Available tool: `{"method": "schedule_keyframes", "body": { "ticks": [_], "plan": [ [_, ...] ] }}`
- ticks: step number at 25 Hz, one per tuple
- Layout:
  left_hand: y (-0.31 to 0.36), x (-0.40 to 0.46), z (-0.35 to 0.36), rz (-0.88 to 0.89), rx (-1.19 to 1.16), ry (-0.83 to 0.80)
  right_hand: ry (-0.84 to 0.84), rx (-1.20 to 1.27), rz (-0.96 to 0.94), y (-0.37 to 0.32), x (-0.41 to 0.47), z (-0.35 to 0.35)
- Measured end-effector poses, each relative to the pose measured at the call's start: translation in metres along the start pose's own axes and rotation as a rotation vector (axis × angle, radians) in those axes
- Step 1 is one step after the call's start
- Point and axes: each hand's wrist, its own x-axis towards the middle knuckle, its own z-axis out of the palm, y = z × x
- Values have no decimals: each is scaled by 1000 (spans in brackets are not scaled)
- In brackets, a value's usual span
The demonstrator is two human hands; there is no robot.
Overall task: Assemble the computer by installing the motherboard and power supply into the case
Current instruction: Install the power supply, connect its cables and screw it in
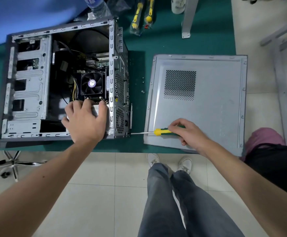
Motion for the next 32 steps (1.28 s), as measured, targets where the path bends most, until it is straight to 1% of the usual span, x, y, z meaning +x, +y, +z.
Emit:
{"method": "schedule_keyframes", "body": {
  "ticks": [2, 3, 4, 5, 6, 7, 8, 10, 12, 13, 15, 16, 17, 18, 20, 21, 22, 24, 26, 27, 30, 32],
  "plan": [
    [2, -1, 1, -2, -3, -5, 27, 94, -58, -2, 1, -5],
    [3, -1, 1, -3, -4, -5, 42, 99, -65, -5, 2, -6],
    [4, 0, 0, -5, -4, -4, 53, 55, -51, -7, 4, -8],
    [4, 0, 0, -7, -3, -4, 51, -54, -25, -10, 5, -8],
    [3, 0, 0, -10, -1, -5, 30, -167, 1, -12, 6, -8],
    [2, 0, 0, -11, 1, -5, -4, -217, 13, -13, 7, -8],
    [1, 0, 1, -13, 4, -7, -37, -180, 10, -13, 7, -8],
    [0, 0, 1, -14, 9, -13, -78, -2, -11, -12, 7, -11],
    [0, 0, 0, -16, 12, -17, -59, 58, -46, -13, 6, -13],
    [1, 1, 0, -17, 12, -16, -36, 36, -38, -13, 6, -12],
    [1, 1, 0, -17, 7, -16, -6, -95, 36, -13, 6, -8],
    [1, 1, 0, -17, 5, -16, -11, -151, 68, -14, 6, -6],
    [1, 1, 0, -17, 4, -16, -23, -156, 71, -15, 6, -5],
    [1, 0, 0, -19, 4, -19, -29, -105, 51, -15, 6, -6],
    [2, 0, 0, -21, 6, -23, -39, 75, -14, -18, 5, -10],
    [2, 0, -1, -21, 6, -24, -27, 119, -46, -20, 4, -12],
    [3, 0, 0, -21, 7, -23, 3, 103, -58, -21, 4, -12],
    [3, 1, -1, -20, 4, -24, 60, -74, -12, -24, 5, -10],
    [3, 0, -1, -17, 1, -23, 39, -254, 58, -24, 5, -9],
    [2, 0, -1, -16, 3, -23, 2, -251, 53, -24, 3, -9],
    [3, 0, -2, -17, 8, -26, -85, 19, -68, -19, 0, -13],
    [3, 0, -2, -18, 10, -28, -47, 92, -90, -15, 1, -11]
  ]
}}
